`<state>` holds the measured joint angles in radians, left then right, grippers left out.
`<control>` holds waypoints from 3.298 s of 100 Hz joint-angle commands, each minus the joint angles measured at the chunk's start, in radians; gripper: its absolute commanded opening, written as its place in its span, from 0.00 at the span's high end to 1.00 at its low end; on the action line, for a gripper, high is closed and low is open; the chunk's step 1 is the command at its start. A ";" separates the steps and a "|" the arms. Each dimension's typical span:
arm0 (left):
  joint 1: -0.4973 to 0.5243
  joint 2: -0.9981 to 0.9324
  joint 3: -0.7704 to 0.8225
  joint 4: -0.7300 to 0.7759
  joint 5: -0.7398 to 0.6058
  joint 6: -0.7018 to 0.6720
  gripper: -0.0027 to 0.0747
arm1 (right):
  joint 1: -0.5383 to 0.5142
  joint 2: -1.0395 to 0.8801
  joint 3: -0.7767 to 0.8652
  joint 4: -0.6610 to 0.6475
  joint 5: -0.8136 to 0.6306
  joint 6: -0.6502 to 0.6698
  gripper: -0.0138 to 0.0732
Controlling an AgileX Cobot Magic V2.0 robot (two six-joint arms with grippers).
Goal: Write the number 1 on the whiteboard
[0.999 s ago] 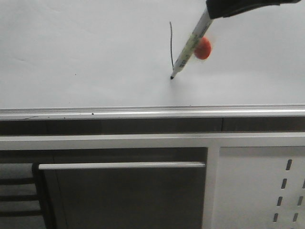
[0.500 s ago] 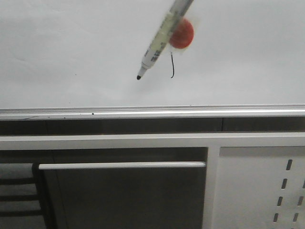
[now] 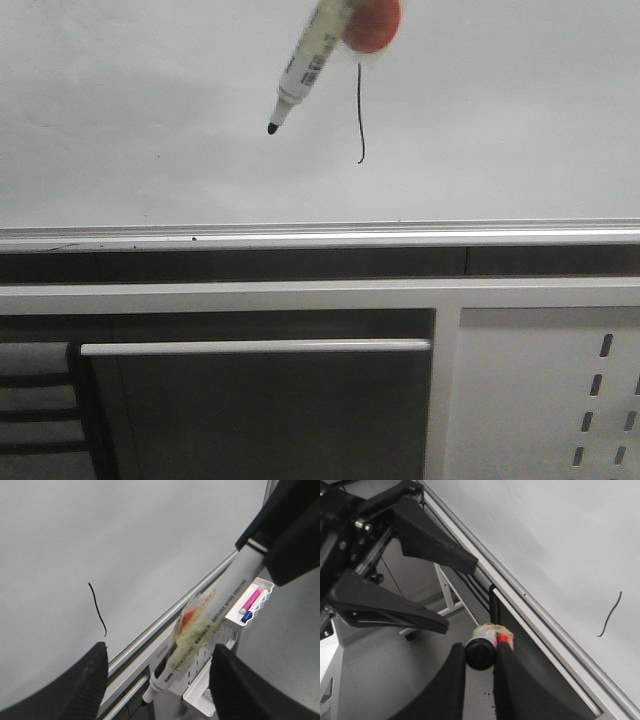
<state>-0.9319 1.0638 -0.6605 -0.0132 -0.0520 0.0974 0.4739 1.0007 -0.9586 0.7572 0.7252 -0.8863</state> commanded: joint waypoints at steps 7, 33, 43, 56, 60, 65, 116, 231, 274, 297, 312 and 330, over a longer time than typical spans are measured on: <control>-0.037 0.015 -0.036 0.051 -0.084 -0.002 0.46 | -0.007 -0.014 -0.037 0.030 -0.022 0.001 0.91; -0.075 0.071 -0.038 0.066 -0.107 -0.002 0.47 | -0.007 0.000 -0.047 0.036 0.020 0.001 0.91; -0.075 0.079 -0.038 0.066 -0.147 -0.002 0.47 | -0.007 0.000 -0.056 0.038 0.026 0.001 0.91; -0.075 0.081 -0.038 0.066 -0.170 -0.002 0.54 | -0.007 0.000 -0.057 0.038 0.041 0.001 0.91; -0.075 0.081 -0.038 0.066 -0.172 -0.002 0.57 | -0.007 0.000 -0.057 0.038 0.043 0.001 0.91; -0.075 0.081 -0.038 0.066 -0.173 -0.002 0.62 | -0.007 0.000 -0.057 0.038 0.043 0.001 0.91; -0.075 0.077 -0.038 0.066 -0.152 -0.002 0.99 | -0.007 0.000 -0.057 0.034 0.043 0.001 0.87; 0.218 0.150 0.003 -0.344 -0.545 0.148 0.99 | -0.258 -0.065 -0.057 0.029 -0.011 0.089 0.44; 0.218 0.243 0.003 -0.344 -0.630 0.148 0.99 | -0.258 -0.065 -0.057 0.029 -0.032 0.089 0.44; 0.218 0.243 0.003 -0.389 -0.647 0.156 0.99 | -0.258 -0.065 -0.057 0.029 -0.032 0.089 0.44; 0.218 0.243 0.003 -0.389 -0.647 0.158 0.99 | -0.258 -0.065 -0.057 0.029 -0.032 0.089 0.44; 0.219 0.243 0.003 -0.387 -0.645 0.158 0.81 | -0.258 -0.065 -0.057 0.029 -0.032 0.089 0.44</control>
<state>-0.7191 1.3180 -0.6250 -0.3555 -0.5916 0.2553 0.2206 0.9509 -0.9789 0.7559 0.7442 -0.7978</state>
